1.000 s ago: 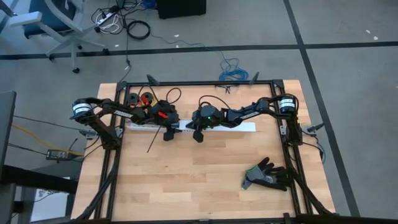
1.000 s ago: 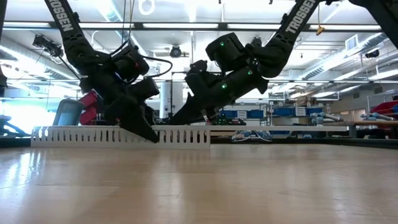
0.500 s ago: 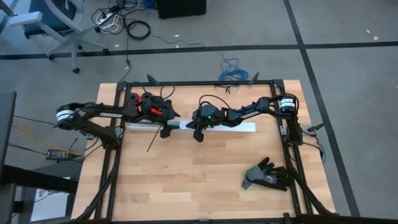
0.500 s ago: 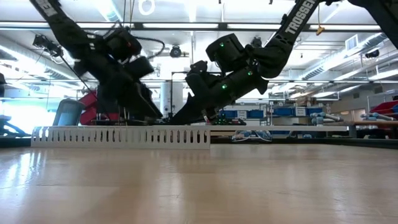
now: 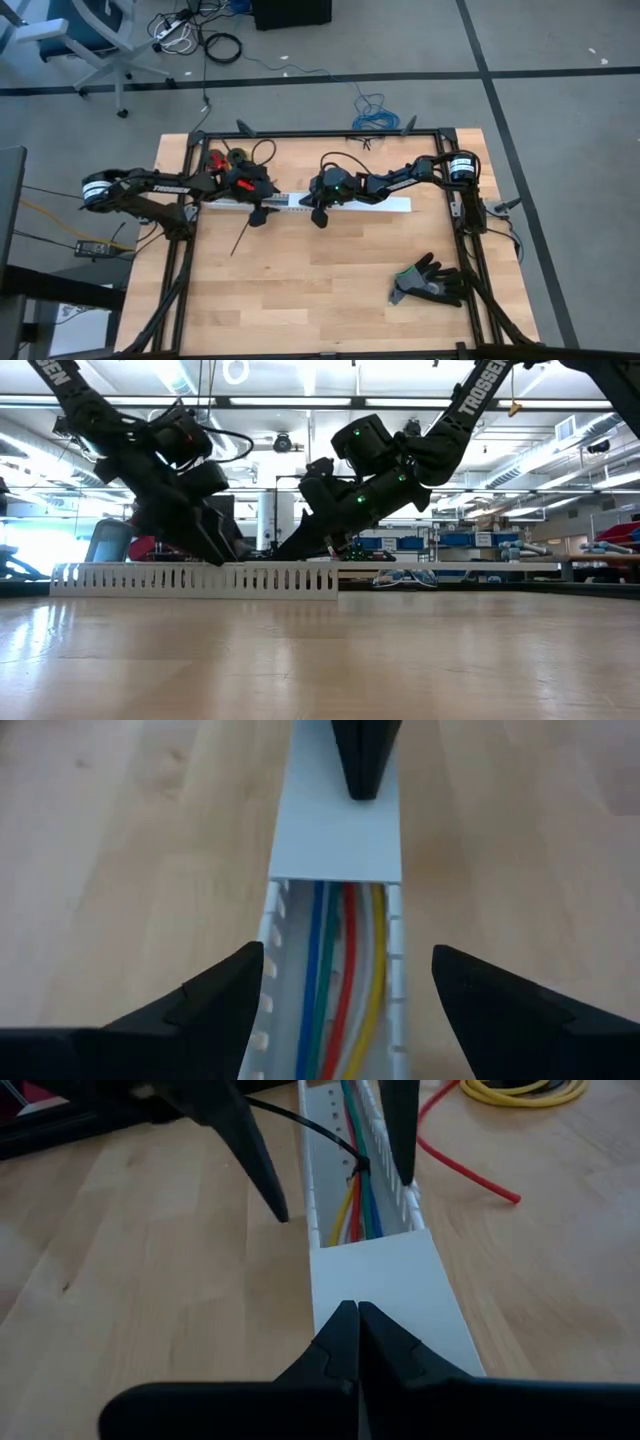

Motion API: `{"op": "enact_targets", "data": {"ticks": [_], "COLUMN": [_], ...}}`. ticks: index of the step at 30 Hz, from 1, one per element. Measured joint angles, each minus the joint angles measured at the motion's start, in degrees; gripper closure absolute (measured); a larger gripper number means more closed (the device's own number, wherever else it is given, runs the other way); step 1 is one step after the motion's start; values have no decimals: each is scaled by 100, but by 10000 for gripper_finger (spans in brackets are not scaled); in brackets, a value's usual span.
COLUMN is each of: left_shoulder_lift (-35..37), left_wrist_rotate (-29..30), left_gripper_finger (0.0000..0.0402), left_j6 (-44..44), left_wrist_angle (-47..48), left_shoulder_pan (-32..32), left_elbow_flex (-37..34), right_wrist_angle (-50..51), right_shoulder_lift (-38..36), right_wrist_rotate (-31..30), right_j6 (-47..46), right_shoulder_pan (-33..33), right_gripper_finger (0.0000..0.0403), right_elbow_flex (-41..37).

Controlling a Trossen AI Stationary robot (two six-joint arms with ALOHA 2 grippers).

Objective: Ziptie cables
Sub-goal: Close the white cable duct

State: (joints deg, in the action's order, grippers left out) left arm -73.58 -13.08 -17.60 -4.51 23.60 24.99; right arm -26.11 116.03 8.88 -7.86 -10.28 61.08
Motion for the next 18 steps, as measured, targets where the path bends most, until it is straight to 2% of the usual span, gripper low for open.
{"op": "enact_targets", "data": {"ticks": [9,18], "left_shoulder_lift": [-21,-36], "left_wrist_rotate": [362,499], "left_gripper_finger": [99,99], "left_j6": [-38,-23], "left_wrist_angle": [-1424,-1519], "left_shoulder_pan": [-3,4], "left_elbow_flex": [-664,-775], "right_wrist_angle": [-18,-28], "right_shoulder_lift": [-2,-2], "right_wrist_rotate": [101,129], "right_j6": [-29,-97], "right_shoulder_pan": [-7,-4], "right_gripper_finger": [403,403], "right_elbow_flex": [0,0]}}
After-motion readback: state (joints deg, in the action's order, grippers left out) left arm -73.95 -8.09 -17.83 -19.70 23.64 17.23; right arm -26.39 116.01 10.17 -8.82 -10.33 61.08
